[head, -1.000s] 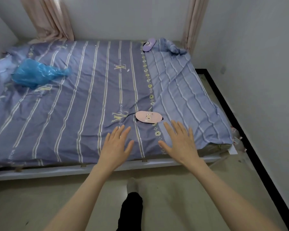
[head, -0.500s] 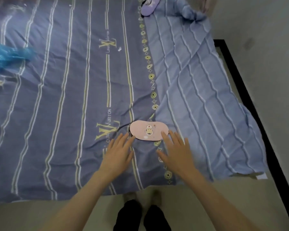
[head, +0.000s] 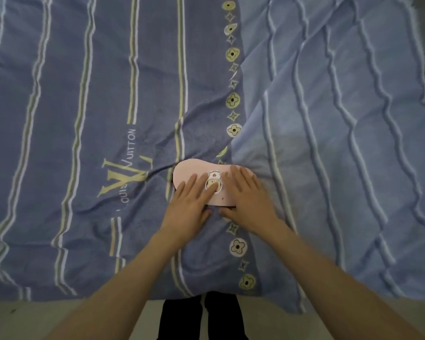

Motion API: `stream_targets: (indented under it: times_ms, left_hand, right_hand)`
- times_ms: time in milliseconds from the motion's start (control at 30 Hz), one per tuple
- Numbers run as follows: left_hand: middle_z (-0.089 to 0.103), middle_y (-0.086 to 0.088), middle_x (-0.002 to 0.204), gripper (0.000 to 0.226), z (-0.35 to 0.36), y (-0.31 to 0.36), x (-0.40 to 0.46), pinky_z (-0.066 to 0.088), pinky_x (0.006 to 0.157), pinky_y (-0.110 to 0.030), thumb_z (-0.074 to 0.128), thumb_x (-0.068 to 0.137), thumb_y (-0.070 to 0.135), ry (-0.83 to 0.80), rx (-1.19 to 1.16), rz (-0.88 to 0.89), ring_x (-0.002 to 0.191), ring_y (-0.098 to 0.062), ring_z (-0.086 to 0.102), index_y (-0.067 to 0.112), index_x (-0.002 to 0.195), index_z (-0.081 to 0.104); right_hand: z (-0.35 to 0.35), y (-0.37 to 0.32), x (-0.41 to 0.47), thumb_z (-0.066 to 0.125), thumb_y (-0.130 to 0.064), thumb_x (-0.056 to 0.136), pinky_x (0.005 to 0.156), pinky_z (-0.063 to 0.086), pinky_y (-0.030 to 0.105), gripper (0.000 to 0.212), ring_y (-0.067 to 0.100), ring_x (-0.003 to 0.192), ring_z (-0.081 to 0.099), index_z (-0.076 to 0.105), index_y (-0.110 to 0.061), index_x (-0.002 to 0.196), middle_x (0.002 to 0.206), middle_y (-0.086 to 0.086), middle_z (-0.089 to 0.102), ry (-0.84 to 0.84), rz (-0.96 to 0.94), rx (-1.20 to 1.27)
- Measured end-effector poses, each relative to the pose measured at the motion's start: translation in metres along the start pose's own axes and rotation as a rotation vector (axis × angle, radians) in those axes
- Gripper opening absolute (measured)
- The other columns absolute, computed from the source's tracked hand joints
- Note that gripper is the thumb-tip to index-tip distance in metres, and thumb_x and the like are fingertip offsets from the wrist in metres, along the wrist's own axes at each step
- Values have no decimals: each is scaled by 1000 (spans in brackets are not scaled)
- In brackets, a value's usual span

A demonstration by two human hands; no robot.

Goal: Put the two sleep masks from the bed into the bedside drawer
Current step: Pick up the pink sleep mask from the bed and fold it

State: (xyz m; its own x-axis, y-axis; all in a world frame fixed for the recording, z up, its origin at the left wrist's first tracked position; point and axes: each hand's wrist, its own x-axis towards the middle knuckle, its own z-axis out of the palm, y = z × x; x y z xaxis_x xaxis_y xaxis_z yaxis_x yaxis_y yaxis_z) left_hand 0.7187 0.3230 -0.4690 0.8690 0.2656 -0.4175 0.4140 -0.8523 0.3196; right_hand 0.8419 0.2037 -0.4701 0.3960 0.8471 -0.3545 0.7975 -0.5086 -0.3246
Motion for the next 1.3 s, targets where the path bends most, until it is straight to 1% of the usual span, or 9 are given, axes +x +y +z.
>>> stream_targets:
  times_ms: [267, 367, 467, 600, 833, 933, 1000, 1133, 1300]
  left_hand:
    - [39, -10, 146, 44, -21, -5, 8, 24, 113, -46, 44, 92, 10, 177, -61, 36, 136, -30, 34, 16, 135, 39]
    - [65, -19, 116, 38, -34, 1, -3, 53, 81, -49, 54, 84, 2, 356, -189, -56, 98, -40, 64, 13, 121, 56]
    - [72, -16, 92, 31, -52, 9, -6, 47, 65, -34, 50, 87, 9, 440, -512, -267, 72, -28, 64, 19, 114, 62]
    - [68, -11, 99, 24, -74, 15, -4, 50, 89, -42, 46, 90, 7, 270, -1016, -408, 93, -23, 61, 12, 105, 64]
    - [65, -12, 112, 31, -77, -1, -11, 56, 84, -31, 42, 91, 12, -14, -1826, -452, 103, -23, 62, 5, 119, 55]
    - [69, -7, 105, 41, -72, -12, -11, 58, 77, -32, 59, 81, 35, 19, -1724, -466, 98, -21, 65, 11, 114, 60]
    - [68, -6, 98, 37, -66, -16, -7, 58, 68, -31, 65, 79, 26, 155, -1552, -569, 89, -21, 65, 9, 111, 59]
    - [65, -10, 95, 27, -59, -32, -8, 58, 58, -29, 56, 86, 7, 276, -1436, -656, 84, -22, 63, 2, 113, 55]
    - [67, -9, 103, 22, -61, -47, -14, 60, 72, -37, 57, 86, 9, 235, -1565, -624, 93, -23, 65, 7, 108, 59]
  right_hand:
    - [-4, 0, -2, 42, -13, 90, 116, 16, 43, 56, 29, 141, 16, 19, -11, 142, 153, 14, 21, 60, 16, 81]
    - [-22, -3, -13, 46, -2, 88, 109, 33, 44, 48, 30, 131, 39, 38, -9, 134, 142, 16, 43, 213, 41, 286]
    - [-34, -16, -27, 47, -7, 90, 104, 39, 35, 42, 26, 124, 47, 44, -12, 132, 136, 12, 50, 303, 34, 455]
    - [-42, -32, -31, 44, -8, 92, 105, 33, 26, 43, 23, 127, 44, 39, -11, 134, 139, 11, 47, 331, 3, 519]
    - [-31, -42, -9, 39, -21, 95, 113, 27, 40, 53, 26, 139, 23, 18, -9, 142, 153, 11, 19, 128, -76, 409]
    - [-17, -48, -6, 39, -27, 94, 117, 17, 40, 59, 21, 143, 9, 10, -14, 144, 156, 6, 8, -3, -123, 344]
    - [-11, -53, -5, 38, -28, 94, 117, 13, 38, 56, 19, 143, 7, 13, -15, 143, 156, 4, 9, -59, -156, 347]
    - [-16, -57, 2, 41, -19, 94, 112, 23, 33, 40, 22, 135, 30, 41, -10, 132, 147, 8, 35, 50, -30, 520]
    - [-38, -49, 19, 55, -26, 88, 100, 34, 26, 47, 16, 121, 43, 42, -13, 131, 135, 5, 47, 77, 290, 863]
